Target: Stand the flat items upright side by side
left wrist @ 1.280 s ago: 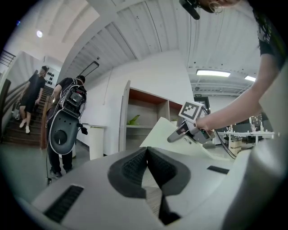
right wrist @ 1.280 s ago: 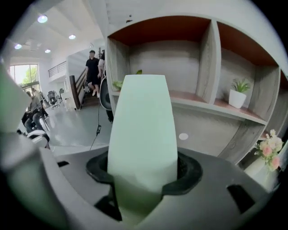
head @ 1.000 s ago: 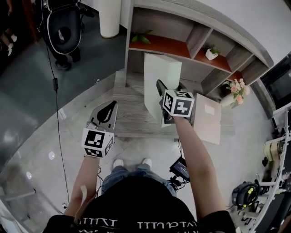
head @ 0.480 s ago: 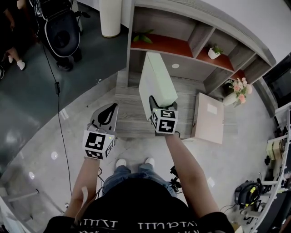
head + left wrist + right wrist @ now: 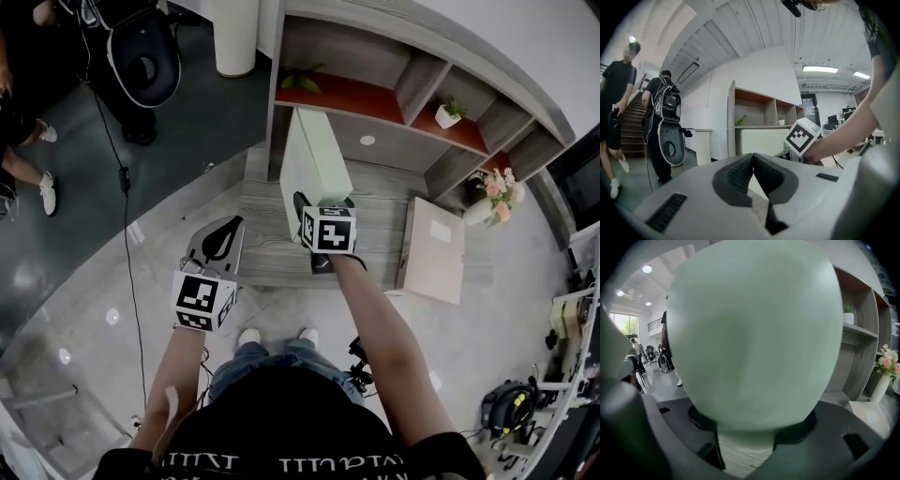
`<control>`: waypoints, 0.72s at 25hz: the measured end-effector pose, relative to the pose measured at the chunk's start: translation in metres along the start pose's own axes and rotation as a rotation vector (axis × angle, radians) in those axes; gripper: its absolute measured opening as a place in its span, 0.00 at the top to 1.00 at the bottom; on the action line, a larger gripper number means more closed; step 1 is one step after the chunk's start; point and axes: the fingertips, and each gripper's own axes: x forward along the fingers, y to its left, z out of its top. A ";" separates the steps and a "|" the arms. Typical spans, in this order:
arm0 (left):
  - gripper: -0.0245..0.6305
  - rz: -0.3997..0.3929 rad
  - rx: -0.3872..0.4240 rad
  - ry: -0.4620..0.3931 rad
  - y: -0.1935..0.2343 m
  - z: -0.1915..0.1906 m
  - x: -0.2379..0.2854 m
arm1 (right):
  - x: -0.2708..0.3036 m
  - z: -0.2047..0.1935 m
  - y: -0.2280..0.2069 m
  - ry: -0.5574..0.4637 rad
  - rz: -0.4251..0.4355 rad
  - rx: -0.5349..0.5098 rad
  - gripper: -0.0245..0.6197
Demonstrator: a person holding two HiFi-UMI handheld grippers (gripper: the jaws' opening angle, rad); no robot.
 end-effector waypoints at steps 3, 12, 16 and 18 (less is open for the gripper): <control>0.94 0.025 -0.002 -0.004 0.008 0.001 -0.001 | 0.013 0.008 0.007 0.010 -0.007 0.008 0.48; 0.94 0.119 -0.020 -0.003 0.038 -0.002 -0.006 | 0.055 0.034 0.023 0.014 -0.072 0.034 0.48; 0.94 0.156 -0.028 0.002 0.045 -0.005 -0.010 | 0.071 0.040 0.027 0.019 -0.076 0.026 0.48; 0.94 0.173 -0.028 0.008 0.050 -0.006 -0.013 | 0.074 0.041 0.030 0.008 -0.087 0.027 0.48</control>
